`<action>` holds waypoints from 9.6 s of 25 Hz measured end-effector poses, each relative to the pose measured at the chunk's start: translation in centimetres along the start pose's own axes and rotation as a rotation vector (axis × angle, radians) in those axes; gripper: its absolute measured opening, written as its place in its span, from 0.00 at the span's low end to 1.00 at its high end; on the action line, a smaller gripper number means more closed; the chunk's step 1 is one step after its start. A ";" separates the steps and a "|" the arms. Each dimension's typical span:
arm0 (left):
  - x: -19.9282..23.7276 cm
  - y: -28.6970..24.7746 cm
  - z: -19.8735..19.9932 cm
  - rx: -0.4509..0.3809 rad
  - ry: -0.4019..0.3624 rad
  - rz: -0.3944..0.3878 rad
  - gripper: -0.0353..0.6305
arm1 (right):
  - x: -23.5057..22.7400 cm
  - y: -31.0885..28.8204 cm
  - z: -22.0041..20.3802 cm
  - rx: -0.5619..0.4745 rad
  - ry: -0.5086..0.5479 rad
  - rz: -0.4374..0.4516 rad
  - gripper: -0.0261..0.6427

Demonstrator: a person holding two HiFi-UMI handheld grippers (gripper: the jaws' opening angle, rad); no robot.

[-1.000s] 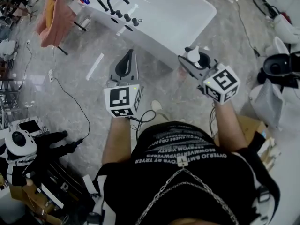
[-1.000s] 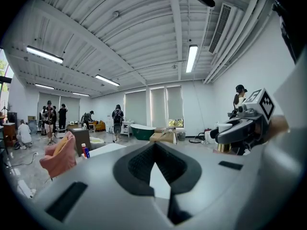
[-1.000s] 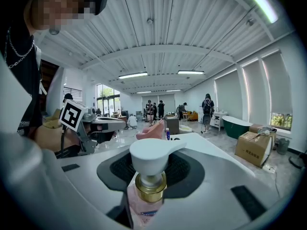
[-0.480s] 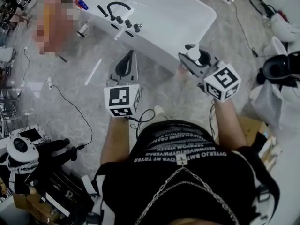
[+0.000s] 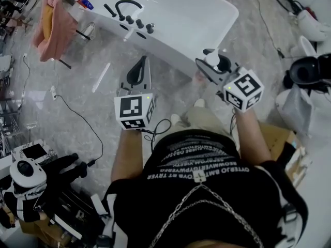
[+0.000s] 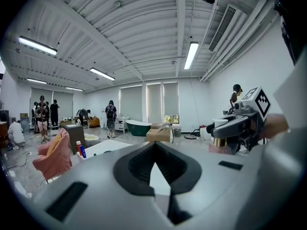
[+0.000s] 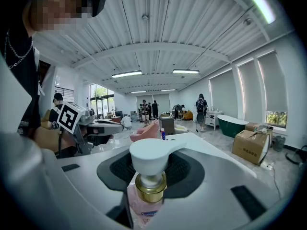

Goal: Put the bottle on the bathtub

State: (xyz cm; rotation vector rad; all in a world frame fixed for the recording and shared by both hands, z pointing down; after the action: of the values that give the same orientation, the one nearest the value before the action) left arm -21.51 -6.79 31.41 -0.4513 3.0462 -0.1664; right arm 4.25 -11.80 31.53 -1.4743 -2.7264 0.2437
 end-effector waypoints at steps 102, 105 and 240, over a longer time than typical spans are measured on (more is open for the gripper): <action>-2.8 -14.5 -10.8 0.252 0.076 0.021 0.05 | -22.6 -14.7 -31.1 0.492 -0.195 -0.074 0.27; -2.8 -14.4 -10.8 0.255 0.075 0.018 0.05 | -22.3 -14.7 -31.3 0.477 -0.189 -0.071 0.27; 1.0 -0.2 4.5 -0.139 -0.131 -0.035 0.05 | -1.9 -0.2 2.1 -0.085 0.138 -0.109 0.04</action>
State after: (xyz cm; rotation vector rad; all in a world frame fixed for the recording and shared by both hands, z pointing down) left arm -22.08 -7.71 26.93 -0.5032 2.9333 0.0711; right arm 4.88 -13.75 29.63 -1.3014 -2.7255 0.0222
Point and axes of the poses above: the fingertips, and each gripper's own axes: y backward along the fingers, x to its left, z out of its top, the point moved 9 cm from there along y, backward along the fingers, and after that the axes turned 8 degrees about -x, right-handed, at the moved point
